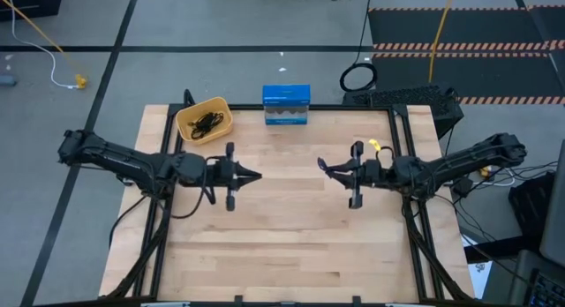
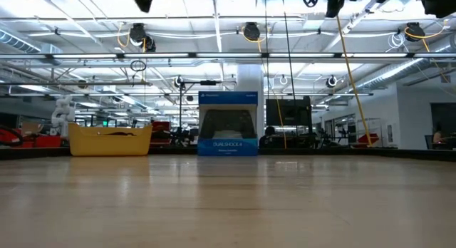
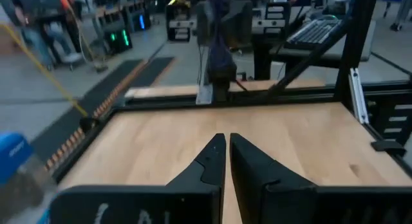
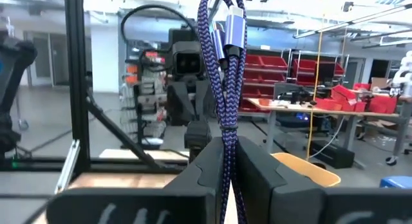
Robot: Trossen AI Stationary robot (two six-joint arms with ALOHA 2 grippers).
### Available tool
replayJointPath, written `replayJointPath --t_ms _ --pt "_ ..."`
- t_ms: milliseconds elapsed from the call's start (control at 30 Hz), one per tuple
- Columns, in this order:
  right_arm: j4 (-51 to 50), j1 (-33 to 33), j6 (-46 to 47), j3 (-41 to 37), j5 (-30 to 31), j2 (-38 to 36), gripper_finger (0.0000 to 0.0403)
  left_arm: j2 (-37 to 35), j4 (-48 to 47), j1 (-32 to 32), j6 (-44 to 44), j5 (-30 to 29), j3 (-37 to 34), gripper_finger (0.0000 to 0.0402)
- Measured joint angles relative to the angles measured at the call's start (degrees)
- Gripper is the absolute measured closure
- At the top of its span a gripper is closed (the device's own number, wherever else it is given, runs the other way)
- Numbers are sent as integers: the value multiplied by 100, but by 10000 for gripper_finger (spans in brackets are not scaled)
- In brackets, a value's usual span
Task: Pick and place USB-C Cables
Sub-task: Put the blue charger cable into the yellow bin
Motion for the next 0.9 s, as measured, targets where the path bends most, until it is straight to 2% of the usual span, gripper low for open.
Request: replayJointPath --t_ms 100,200,300,467,633,900 --pt "225 -1 30 2 0 117 376 371 663 0 259 52 -7 375" --pt "389 -2 35 2 -116 269 376 702 1140 33 309 558 73 373" --pt "661 -2 37 2 -283 450 376 1018 1450 81 243 998 247 354" --pt "1180 0 36 12 -297 800 376 1386 1706 83 256 1012 479 293" --pt "1277 0 30 200 -299 1163 376 1746 1810 83 306 1008 721 237" --pt "1273 2 32 701 -601 1851 376 2104 2712 83 202 996 817 188"
